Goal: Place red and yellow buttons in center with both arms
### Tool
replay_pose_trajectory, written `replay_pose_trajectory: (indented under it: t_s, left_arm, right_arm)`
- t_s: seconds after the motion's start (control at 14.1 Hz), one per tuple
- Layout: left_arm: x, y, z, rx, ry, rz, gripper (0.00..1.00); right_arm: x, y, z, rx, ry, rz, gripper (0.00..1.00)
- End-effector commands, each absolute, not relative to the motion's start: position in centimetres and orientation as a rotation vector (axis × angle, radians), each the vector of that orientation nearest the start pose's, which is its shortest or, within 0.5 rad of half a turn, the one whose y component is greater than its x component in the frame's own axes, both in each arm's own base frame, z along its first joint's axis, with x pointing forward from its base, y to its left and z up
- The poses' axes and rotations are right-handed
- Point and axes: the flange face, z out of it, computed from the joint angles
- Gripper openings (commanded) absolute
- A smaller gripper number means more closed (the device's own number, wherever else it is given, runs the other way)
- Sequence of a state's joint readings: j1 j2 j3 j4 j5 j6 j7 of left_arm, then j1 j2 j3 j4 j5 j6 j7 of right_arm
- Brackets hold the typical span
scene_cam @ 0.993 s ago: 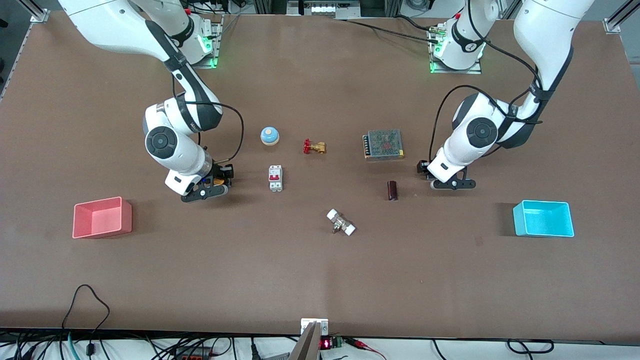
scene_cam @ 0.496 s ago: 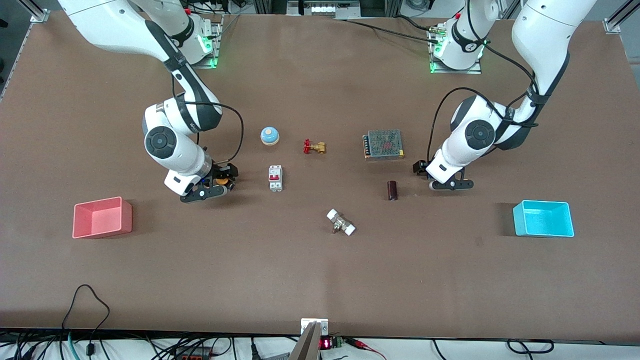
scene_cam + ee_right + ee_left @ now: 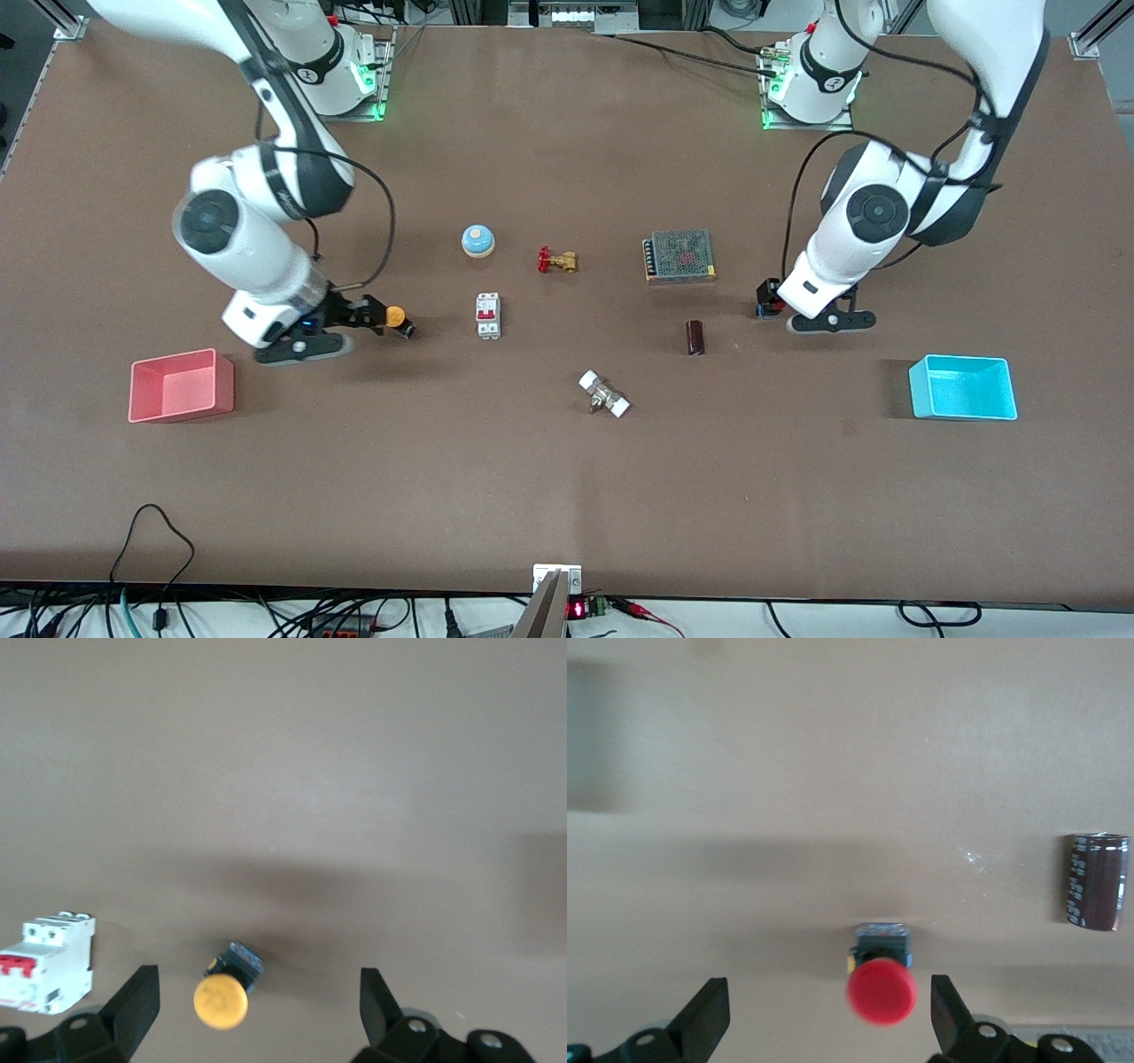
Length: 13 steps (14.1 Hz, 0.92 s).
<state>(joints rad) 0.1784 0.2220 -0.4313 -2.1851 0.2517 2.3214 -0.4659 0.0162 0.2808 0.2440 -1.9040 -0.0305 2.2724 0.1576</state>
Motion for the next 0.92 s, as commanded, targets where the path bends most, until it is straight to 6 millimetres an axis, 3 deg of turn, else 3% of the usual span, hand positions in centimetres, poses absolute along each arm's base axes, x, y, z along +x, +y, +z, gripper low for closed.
replay_pose_trajectory:
  t_s: [0.0, 0.28, 0.43, 0.57, 0.71, 0.78, 0.85]
  left_arm:
    - [54.0, -12.4, 36.2, -2.956, 0.037, 0.002, 1.0]
    - [57.6, -12.1, 47.8, -2.936, 0.092, -0.011, 1.0]
    - [58.1, -12.2, 51.9, -2.935, 0.136, -0.03, 1.0]
    - [58.7, -11.8, 53.7, -2.991, 0.126, 0.04, 1.0]
    - [58.9, -11.9, 54.0, -3.069, 0.123, 0.091, 1.0]
    - [59.1, -11.3, 54.0, -3.076, 0.129, 0.095, 1.0]
    - [59.6, -9.4, 53.8, -3.091, 0.12, 0.105, 1.0]
  right_arm:
    - [60.2, 10.8, 44.3, -3.066, -0.031, -0.112, 1.0]
    - [59.5, 2.5, 52.7, -3.112, -0.045, -0.136, 1.0]
    - [58.3, -1.5, 54.9, -3.116, 0.065, -0.063, 1.0]
    - [57.6, -2.0, 57.0, -3.132, 0.069, -0.058, 1.0]
    - [57.6, -1.9, 58.1, -3.136, 0.063, -0.051, 1.0]
    - [57.8, -1.7, 58.2, -3.139, 0.044, -0.055, 1.0]
    - [57.7, -1.6, 58.2, -3.155, 0.022, -0.053, 1.0]
